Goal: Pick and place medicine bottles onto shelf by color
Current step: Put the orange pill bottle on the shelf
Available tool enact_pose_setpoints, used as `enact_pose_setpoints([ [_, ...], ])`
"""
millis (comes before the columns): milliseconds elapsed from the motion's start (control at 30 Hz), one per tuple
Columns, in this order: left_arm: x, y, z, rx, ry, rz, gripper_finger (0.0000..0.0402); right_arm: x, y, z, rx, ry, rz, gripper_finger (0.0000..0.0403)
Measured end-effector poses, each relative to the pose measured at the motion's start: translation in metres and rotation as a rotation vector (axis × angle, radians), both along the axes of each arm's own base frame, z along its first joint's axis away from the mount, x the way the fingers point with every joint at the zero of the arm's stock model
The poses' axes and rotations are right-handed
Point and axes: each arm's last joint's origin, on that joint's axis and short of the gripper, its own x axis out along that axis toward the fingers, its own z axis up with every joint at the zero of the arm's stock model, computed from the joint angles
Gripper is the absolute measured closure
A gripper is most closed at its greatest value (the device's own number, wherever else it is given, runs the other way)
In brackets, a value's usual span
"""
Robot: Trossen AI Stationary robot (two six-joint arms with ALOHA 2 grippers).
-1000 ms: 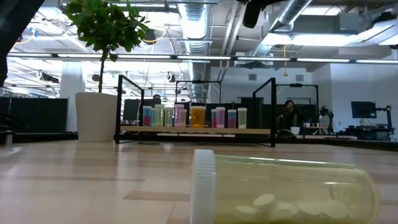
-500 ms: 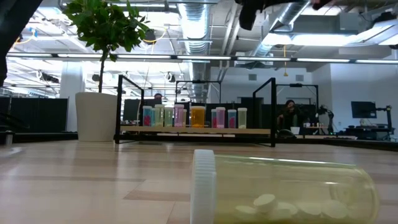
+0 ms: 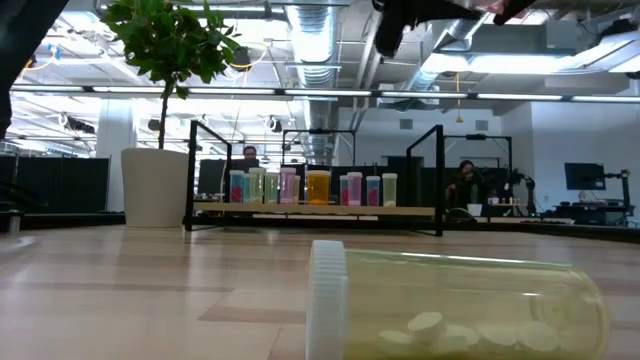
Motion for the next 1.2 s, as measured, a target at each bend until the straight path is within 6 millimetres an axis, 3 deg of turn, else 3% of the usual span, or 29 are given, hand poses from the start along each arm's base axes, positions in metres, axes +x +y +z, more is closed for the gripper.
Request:
enact_pose_setpoints([
  [567,0.0003,0.0045,0.0005,0.064,-0.009,0.005,0.0233,-0.0003,0.0,0.0016,0.01,-0.019,-0.002,0.0284],
  [1000,0.0009,0.0037,0.0021,0.069,-0.028,-0.009,0.0296,-0.0001,0.0001,0.0017,0.01,-0.022,-0.002,0.0284],
  [1200,0.0014,0.0037,0.0035,0.069,-0.043,-0.009,0.0304,-0.0007,-0.0003,0.002,-0.006,-0.018,0.008,0.0284],
])
